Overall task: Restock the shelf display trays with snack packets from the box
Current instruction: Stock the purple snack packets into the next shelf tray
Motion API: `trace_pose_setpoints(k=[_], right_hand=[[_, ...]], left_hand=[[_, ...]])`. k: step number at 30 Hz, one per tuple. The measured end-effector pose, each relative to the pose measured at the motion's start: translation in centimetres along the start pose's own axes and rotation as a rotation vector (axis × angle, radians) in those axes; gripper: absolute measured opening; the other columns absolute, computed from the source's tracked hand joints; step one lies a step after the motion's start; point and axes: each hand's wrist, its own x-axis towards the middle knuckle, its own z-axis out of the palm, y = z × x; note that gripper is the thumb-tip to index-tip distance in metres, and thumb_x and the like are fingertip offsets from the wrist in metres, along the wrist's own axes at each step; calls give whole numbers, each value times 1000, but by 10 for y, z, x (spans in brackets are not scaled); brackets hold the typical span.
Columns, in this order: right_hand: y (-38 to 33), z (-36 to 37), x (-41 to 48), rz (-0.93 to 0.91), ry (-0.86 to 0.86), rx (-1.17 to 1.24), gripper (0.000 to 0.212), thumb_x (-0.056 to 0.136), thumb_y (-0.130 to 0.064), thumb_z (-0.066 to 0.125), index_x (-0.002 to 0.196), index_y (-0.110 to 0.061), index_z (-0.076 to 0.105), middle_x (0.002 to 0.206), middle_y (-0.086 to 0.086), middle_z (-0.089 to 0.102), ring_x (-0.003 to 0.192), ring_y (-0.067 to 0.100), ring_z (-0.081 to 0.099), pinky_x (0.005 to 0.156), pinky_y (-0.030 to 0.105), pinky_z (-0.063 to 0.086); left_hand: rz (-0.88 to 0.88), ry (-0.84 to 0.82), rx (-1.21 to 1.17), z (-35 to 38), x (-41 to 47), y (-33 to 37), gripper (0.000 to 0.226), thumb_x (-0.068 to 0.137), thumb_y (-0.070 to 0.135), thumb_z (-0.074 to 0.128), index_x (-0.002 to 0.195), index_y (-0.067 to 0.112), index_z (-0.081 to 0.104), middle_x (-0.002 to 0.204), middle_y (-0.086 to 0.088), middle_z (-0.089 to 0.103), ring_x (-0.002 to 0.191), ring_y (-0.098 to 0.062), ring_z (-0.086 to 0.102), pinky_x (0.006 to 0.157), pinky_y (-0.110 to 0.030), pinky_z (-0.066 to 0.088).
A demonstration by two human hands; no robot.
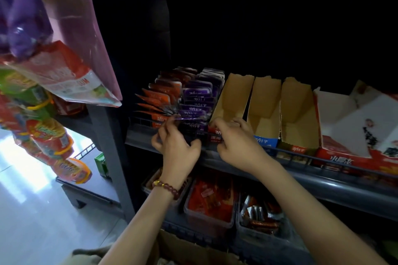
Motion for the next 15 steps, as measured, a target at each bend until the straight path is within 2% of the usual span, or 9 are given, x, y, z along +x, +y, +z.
trace_pose_setpoints(k=[3,8,11,15], right_hand=[[1,1,0,2,14,33,40,78,-7,49,117,-14,43,75,-1,50,82,18,45,105,24,13],[3,1,-1,-9,30,96,45,79,-8,50,122,-18,42,88,3,59,94,18,45,103,20,10],[7,-2,-1,-56,30,110,45,83,-8,49,126,-18,42,87,1,58,95,18,47,110,28,13],[17,-6,-2,-117,80,80,50,88,-5,49,136,-17,45,124,4,57,119,21,46,102,29,32]], left_hand=[[-34,-26,-63,-3,-2,3,67,74,7,63,135,8,34,137,-10,31,129,-28,17,114,-45,9],[-66,-35,-148,-4,-5,3,68,74,7,63,136,12,34,139,-11,29,133,-32,15,115,-50,8],[-50,-50,-171,-6,-3,5,69,75,15,61,137,12,32,140,-10,28,135,-30,14,115,-47,7],[-33,-34,-131,-13,-10,4,63,80,9,60,136,14,32,138,-5,28,134,-29,16,112,-40,7]])
